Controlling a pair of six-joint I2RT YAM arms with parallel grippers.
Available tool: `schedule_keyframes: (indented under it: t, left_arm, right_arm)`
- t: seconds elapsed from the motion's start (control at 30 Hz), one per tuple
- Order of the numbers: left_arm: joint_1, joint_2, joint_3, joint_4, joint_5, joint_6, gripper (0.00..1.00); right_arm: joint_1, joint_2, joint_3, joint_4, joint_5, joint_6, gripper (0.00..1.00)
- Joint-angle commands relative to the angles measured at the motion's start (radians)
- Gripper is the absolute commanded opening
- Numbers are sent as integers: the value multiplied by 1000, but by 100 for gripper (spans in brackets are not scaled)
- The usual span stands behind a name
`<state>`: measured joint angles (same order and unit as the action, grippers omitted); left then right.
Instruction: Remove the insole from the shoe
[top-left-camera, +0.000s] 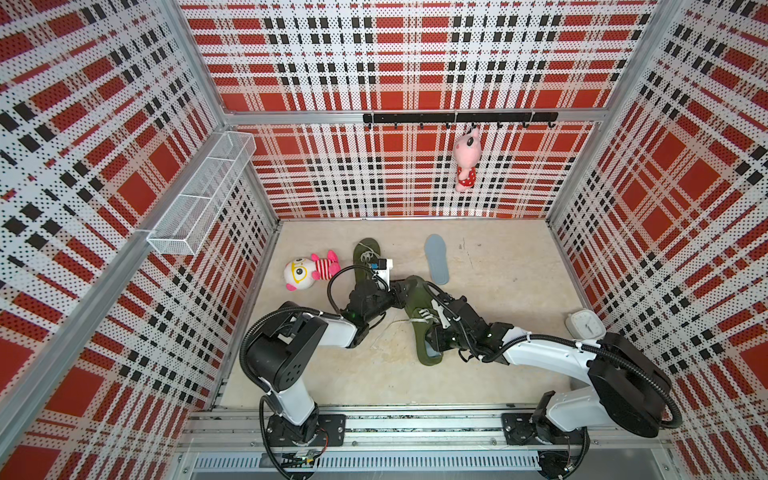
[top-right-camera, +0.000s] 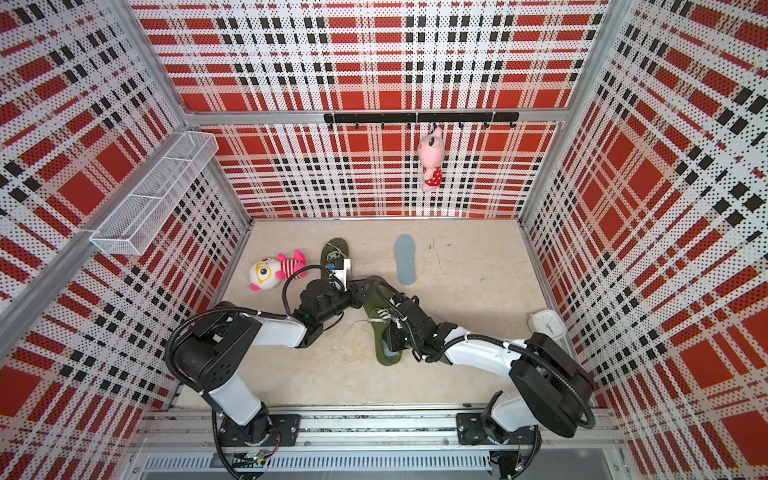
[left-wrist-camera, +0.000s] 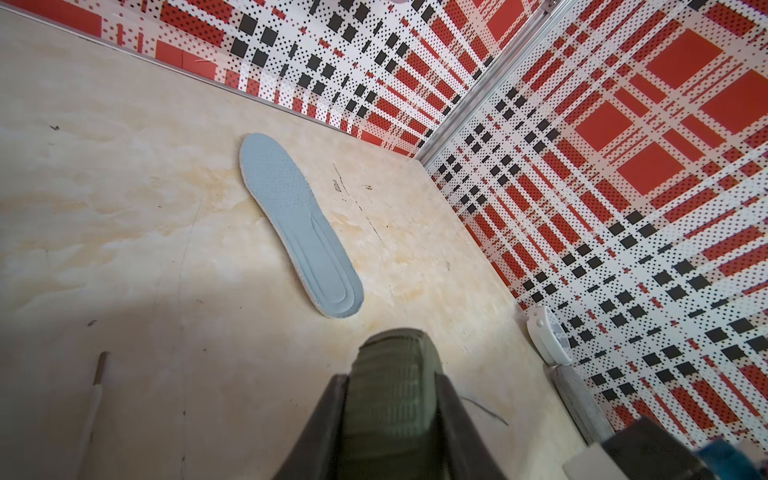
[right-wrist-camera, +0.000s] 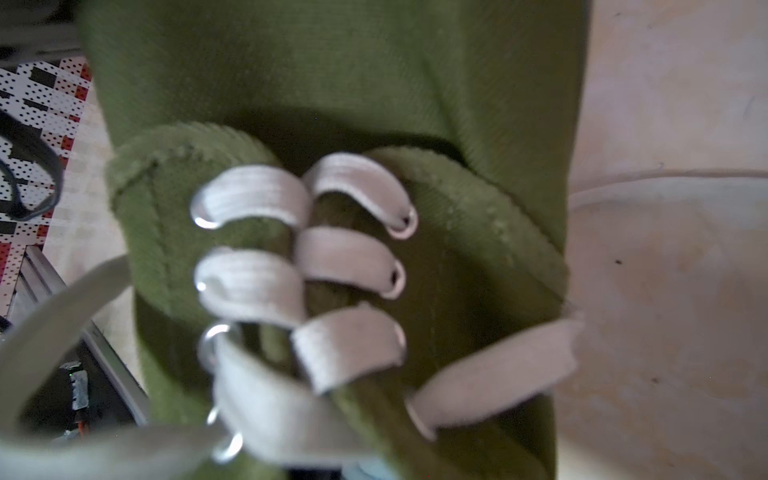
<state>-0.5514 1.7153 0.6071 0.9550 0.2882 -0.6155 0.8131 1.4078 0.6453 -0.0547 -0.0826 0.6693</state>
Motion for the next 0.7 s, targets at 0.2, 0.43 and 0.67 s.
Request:
schedule_keyframes:
  t: [0.2, 0.43, 0.67]
  left_arm:
    - [-18, 17, 42, 47, 107, 17, 4]
    - [-21, 20, 51, 29, 100, 23, 4]
    - [-28, 17, 57, 7, 91, 35, 4]
  right_arm:
    - [-65, -18, -9, -70, 47, -47, 47]
    - [-68, 0, -1, -107, 87, -65, 54]
    - [-69, 6, -14, -103, 90, -57, 61]
